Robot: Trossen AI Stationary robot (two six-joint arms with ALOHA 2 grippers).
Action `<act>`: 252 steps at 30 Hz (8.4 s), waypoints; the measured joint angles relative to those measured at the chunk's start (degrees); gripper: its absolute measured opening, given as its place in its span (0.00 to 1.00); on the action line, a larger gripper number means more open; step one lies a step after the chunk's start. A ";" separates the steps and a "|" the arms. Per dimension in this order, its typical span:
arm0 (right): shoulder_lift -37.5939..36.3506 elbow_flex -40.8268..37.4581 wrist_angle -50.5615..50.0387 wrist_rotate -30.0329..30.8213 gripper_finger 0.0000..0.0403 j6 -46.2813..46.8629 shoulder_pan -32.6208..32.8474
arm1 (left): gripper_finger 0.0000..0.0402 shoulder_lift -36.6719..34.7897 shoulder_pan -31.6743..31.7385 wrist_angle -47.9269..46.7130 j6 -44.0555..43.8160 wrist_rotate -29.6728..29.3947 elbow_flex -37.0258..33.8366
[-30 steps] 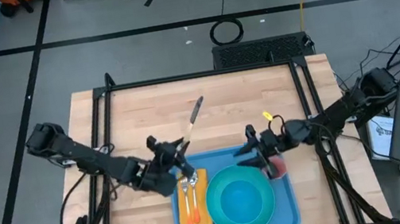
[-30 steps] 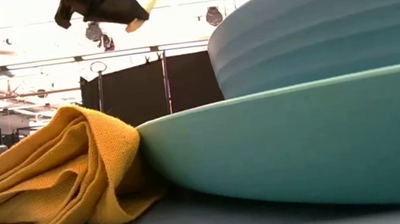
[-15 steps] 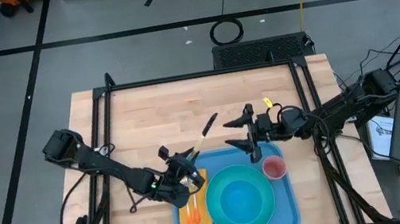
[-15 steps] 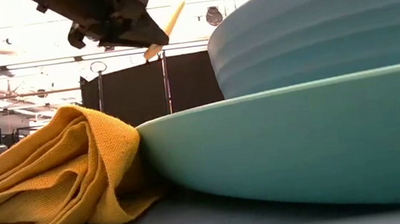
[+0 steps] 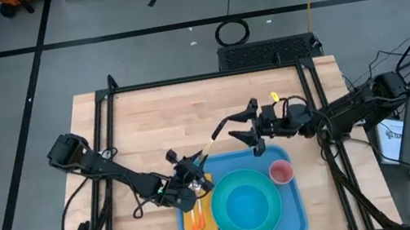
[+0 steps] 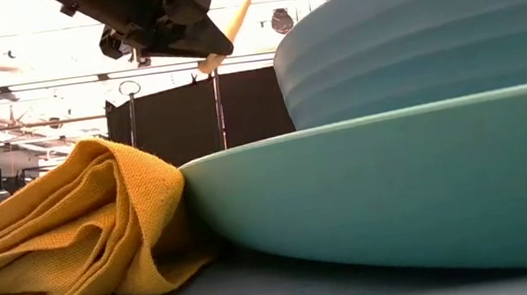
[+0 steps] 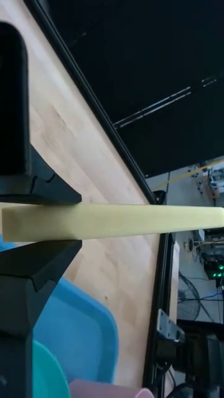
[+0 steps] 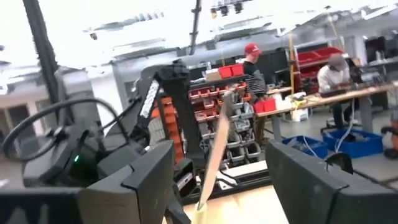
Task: Set up tray
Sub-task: Put the yellow table knife on top of the yellow table napkin to the right of the orange spoon
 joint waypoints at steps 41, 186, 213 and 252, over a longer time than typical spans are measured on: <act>0.02 4.15 -3.53 1.42 0.14 1.95 -1.81 | 0.19 -0.07 0.81 0.44 2.00 0.83 0.01; 34.34 25.61 -17.54 3.28 0.00 34.15 11.83 | 0.46 -10.25 -19.56 -21.02 -12.70 -4.61 0.03; 34.45 25.50 -21.99 2.77 0.00 54.29 8.78 | 0.46 -10.25 -20.00 -21.00 -15.69 -2.76 0.03; 34.42 25.57 -32.83 4.52 0.06 57.45 7.96 | 0.46 -10.25 -21.40 -20.95 -17.35 -1.52 0.03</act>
